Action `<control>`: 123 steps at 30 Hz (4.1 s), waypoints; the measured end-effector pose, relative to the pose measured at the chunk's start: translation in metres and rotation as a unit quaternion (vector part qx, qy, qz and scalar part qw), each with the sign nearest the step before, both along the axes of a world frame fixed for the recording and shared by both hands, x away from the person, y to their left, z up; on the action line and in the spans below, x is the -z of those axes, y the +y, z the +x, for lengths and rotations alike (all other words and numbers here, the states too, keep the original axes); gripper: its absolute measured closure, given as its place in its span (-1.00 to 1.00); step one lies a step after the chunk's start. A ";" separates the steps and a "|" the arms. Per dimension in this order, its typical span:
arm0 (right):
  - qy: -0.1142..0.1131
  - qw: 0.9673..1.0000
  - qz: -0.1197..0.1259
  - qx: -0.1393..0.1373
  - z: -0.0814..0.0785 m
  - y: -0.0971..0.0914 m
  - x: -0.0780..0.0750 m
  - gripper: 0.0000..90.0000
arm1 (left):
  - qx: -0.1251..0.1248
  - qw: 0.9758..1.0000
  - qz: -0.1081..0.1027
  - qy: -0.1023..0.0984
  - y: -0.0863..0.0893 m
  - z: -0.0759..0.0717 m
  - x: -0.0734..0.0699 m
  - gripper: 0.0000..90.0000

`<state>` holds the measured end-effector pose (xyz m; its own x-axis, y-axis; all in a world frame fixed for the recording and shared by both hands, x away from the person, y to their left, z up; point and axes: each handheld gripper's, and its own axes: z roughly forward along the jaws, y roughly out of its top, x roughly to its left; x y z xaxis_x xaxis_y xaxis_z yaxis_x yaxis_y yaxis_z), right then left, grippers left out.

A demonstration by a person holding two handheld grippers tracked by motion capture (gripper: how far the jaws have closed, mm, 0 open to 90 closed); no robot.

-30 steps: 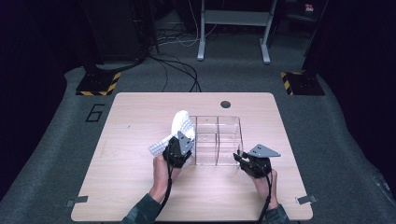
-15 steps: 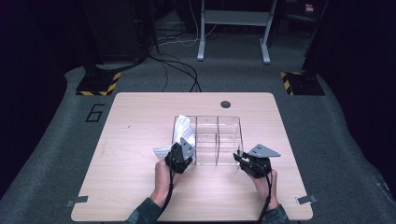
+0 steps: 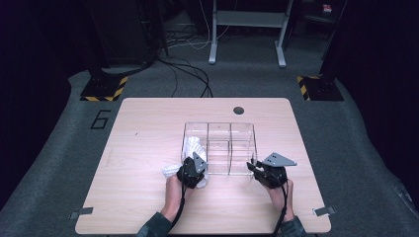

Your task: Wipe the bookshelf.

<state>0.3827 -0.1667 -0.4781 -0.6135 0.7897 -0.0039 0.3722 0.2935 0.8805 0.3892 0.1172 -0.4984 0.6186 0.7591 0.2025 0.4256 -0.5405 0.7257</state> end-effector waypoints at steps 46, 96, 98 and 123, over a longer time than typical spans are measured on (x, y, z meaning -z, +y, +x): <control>0.001 1.000 -0.005 -0.005 0.001 0.000 -0.001 0.63 | -0.029 0.984 -0.049 -0.168 0.020 -0.009 -0.114 0.84; 0.003 1.000 -0.003 -0.003 0.001 0.000 0.001 0.64 | -0.073 0.989 0.003 -0.128 0.000 0.029 -0.100 0.83; 0.003 1.000 -0.002 -0.002 0.001 0.001 0.001 0.63 | -0.072 0.989 0.005 -0.128 -0.003 0.026 -0.093 0.83; 0.002 1.000 -0.007 -0.005 0.001 0.001 0.000 0.63 | -0.062 0.990 0.035 -0.119 -0.015 0.002 -0.036 0.84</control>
